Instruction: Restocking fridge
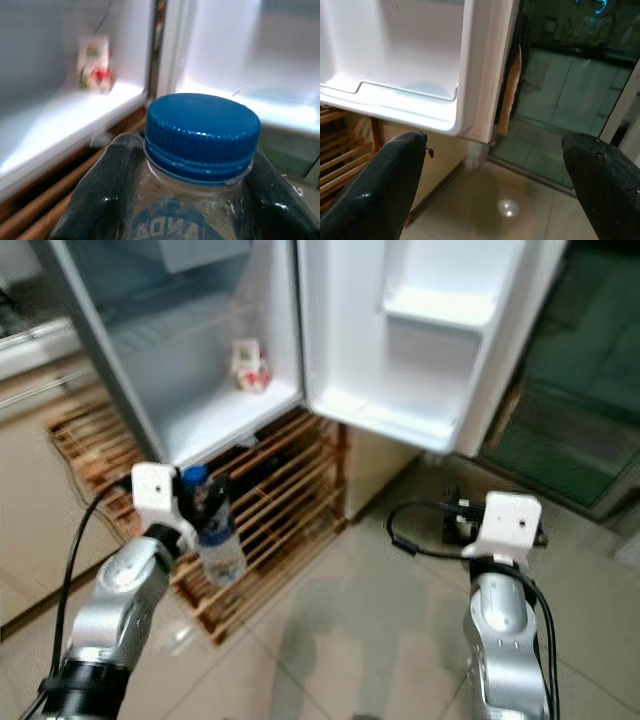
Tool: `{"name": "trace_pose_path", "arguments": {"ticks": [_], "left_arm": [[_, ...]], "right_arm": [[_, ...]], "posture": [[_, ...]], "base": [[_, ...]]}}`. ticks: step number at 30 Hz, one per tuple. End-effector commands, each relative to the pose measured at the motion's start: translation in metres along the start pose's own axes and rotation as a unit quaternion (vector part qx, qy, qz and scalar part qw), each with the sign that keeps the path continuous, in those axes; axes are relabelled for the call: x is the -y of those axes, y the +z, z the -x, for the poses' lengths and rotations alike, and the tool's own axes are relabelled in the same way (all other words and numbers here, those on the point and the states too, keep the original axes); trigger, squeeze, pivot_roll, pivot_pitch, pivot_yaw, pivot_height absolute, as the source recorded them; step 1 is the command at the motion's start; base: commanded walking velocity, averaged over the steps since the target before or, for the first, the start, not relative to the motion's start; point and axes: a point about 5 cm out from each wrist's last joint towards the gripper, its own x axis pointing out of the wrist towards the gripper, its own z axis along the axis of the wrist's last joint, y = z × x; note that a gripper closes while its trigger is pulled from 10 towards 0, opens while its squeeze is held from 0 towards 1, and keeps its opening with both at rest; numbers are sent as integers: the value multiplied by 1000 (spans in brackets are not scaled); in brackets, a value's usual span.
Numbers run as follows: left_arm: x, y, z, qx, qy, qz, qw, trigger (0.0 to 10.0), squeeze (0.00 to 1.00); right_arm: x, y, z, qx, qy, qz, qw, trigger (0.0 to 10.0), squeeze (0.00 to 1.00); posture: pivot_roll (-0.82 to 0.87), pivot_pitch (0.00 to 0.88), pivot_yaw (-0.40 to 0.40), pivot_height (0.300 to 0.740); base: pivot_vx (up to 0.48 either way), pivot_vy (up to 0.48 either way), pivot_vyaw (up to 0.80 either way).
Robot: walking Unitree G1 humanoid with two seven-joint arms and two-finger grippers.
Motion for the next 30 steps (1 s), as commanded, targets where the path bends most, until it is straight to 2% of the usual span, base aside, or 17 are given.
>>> {"name": "trace_pose_path", "arguments": {"ticks": [1,5,11,17,18,24,30], "left_arm": [[0,17,-4,38,3,-9,999,10000,0],[13,33,-14,69,-35,-28,997,10000,0],[19,38,-17,79,-61,-30,995,10000,0],[30,48,-19,96,-78,-10,992,10000,0],[37,57,-18,109,-93,-2,990,10000,0],[51,78,-17,134,-137,11,981,10000,0],[59,89,-18,135,-182,22,974,10000,0]], "right_arm": [[-5,4,-3,9,13,3,1000,10000,337],[-11,11,-7,23,23,3,999,10000,337],[-14,11,-4,26,36,9,999,10000,341],[-13,10,-4,23,38,10,999,10000,337],[-15,12,-3,26,48,9,998,10000,341],[-21,12,4,26,68,-3,997,10000,357],[-21,10,7,21,69,-8,997,10000,376]], "posture": [[-85,0,53,740],[-101,0,64,740],[-119,0,70,740],[-121,0,65,740],[-123,0,69,740],[-127,0,80,740],[-133,0,93,740]], "base": [[480,0,0],[480,0,0],[480,0,0],[480,0,0],[472,0,0],[472,0,0],[0,0,-424]]}}
